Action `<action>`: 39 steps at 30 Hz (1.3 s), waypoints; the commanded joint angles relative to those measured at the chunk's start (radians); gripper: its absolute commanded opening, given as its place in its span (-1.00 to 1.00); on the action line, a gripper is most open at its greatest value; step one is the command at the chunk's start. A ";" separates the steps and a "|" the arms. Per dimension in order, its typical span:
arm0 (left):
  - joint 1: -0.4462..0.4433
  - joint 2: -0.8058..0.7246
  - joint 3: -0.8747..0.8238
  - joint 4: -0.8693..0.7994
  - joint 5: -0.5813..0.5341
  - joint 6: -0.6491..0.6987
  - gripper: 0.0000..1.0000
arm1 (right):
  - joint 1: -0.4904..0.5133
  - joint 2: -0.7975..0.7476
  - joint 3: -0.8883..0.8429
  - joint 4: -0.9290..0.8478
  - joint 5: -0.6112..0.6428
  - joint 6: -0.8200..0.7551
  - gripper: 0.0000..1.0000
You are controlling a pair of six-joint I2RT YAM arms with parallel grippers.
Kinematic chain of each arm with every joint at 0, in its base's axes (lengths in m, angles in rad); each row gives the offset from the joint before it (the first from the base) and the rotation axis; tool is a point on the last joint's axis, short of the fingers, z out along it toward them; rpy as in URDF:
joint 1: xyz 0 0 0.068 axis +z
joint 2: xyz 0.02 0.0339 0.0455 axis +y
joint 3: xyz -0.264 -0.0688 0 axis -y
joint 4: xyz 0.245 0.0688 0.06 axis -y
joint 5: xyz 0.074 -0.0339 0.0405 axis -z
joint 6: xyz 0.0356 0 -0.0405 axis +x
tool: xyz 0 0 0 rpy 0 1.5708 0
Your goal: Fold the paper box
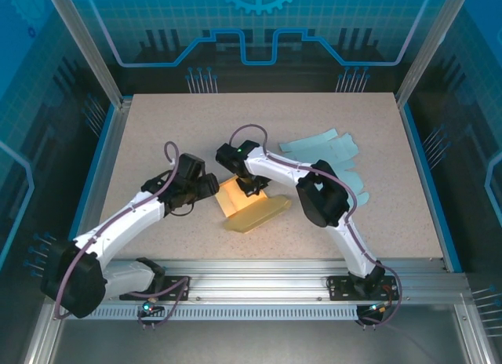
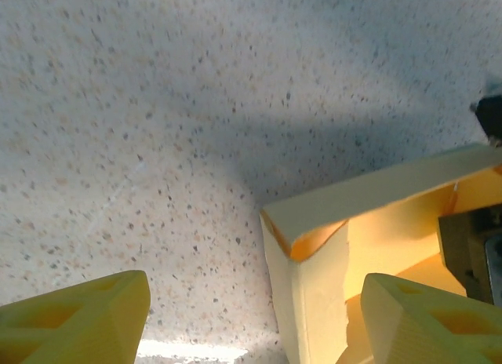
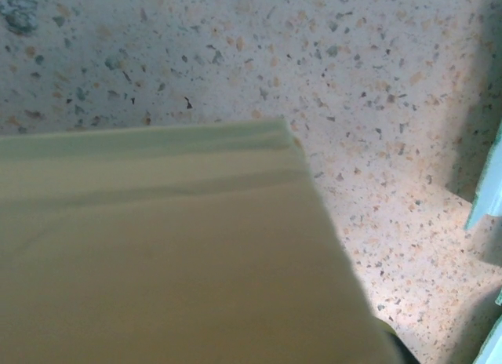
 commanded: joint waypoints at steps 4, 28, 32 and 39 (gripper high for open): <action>-0.003 -0.010 -0.016 0.004 -0.045 -0.046 0.46 | 0.002 0.160 0.068 -0.129 0.130 -0.021 -0.80; -0.015 0.001 -0.017 0.004 0.026 -0.052 0.37 | 0.001 0.096 0.124 -0.095 0.015 -0.041 -0.14; -0.021 0.030 -0.008 0.011 0.032 -0.032 0.39 | -0.008 0.073 0.150 -0.078 -0.015 -0.056 0.05; -0.024 0.108 0.019 -0.033 0.043 -0.029 0.39 | -0.012 0.073 0.197 -0.078 -0.041 -0.083 0.16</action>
